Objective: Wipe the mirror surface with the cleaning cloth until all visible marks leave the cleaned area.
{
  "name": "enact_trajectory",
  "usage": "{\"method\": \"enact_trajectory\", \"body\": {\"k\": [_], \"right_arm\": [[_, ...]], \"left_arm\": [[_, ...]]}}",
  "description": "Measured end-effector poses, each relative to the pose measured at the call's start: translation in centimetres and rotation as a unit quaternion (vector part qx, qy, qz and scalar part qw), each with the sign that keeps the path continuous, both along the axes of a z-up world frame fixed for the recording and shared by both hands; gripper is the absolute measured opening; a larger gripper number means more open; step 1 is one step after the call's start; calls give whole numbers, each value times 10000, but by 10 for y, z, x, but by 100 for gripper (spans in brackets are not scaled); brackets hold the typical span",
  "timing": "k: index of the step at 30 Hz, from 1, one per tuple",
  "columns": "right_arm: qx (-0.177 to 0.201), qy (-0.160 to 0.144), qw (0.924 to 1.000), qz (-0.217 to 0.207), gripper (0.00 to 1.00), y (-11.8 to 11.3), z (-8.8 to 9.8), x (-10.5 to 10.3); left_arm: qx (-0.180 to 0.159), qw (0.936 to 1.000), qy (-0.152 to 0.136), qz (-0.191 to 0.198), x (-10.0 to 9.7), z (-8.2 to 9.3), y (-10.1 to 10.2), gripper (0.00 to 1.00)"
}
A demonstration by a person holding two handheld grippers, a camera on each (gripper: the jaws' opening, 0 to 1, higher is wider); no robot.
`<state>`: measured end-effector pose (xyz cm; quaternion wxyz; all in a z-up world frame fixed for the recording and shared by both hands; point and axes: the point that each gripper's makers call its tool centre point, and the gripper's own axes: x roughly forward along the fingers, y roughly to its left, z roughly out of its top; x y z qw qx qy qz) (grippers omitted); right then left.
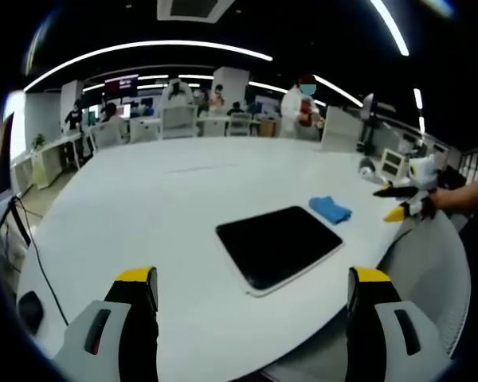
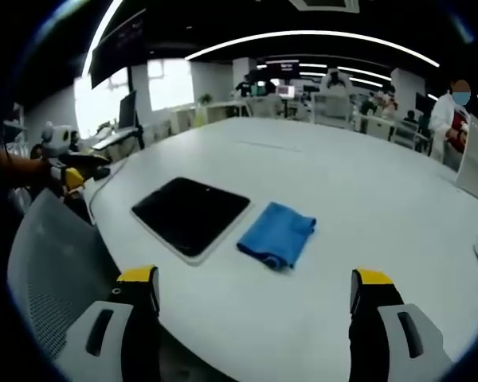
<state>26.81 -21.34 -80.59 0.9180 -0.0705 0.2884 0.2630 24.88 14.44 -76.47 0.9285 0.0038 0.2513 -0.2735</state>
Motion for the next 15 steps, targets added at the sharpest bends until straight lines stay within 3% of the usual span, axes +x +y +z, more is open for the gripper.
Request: {"method": "enact_trajectory", "body": {"k": [15], "right_arm": [[47, 34, 10000, 22, 100, 0, -1, -2]], "left_arm": [[58, 10000, -53, 15, -1, 7, 0, 100]]}}
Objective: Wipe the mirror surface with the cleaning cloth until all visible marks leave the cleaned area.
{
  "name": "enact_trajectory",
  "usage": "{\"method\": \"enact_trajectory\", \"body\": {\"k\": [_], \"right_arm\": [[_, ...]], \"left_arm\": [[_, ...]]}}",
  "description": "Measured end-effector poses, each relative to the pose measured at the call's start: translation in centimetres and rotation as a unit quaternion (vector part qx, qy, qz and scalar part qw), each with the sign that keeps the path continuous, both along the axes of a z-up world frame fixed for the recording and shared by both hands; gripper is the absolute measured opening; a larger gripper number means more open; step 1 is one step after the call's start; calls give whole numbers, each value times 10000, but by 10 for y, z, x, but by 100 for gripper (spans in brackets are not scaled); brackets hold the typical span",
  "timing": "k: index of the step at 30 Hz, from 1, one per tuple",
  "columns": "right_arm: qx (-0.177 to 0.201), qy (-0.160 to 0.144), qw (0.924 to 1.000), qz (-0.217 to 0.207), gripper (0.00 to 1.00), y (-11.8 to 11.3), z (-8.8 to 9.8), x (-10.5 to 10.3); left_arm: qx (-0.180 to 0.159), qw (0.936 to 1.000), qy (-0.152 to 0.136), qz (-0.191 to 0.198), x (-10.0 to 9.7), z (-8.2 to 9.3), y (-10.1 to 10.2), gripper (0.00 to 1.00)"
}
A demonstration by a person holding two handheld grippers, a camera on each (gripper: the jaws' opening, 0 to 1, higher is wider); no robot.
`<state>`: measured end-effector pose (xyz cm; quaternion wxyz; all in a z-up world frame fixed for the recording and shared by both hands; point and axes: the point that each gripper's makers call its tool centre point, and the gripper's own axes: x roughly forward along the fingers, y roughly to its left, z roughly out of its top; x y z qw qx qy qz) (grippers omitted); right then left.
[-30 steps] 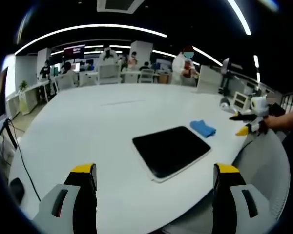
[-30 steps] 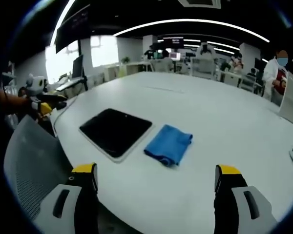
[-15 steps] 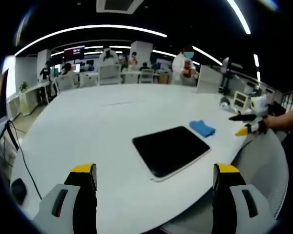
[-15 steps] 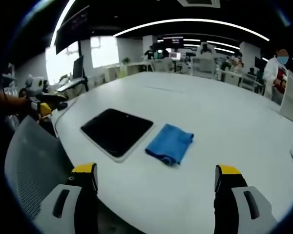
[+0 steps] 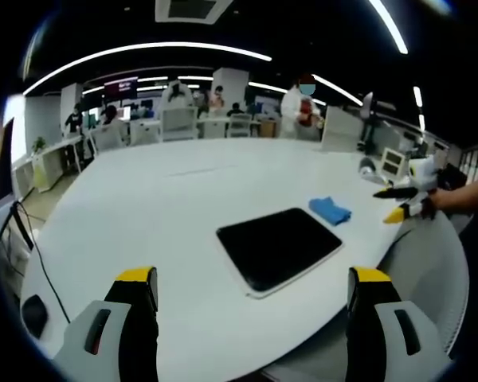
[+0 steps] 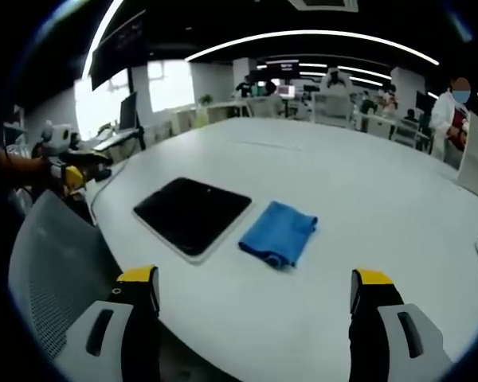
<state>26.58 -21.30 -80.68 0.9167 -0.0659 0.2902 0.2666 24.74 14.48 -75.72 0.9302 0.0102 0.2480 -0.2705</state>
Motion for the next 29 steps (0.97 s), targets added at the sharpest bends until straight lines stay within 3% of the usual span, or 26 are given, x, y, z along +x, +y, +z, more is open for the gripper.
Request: {"method": "enact_trajectory", "body": {"k": [29], "right_arm": [[10, 100, 9999, -52, 100, -1, -4, -2]], "left_arm": [[43, 9999, -26, -102, 10, 3, -4, 100]]}}
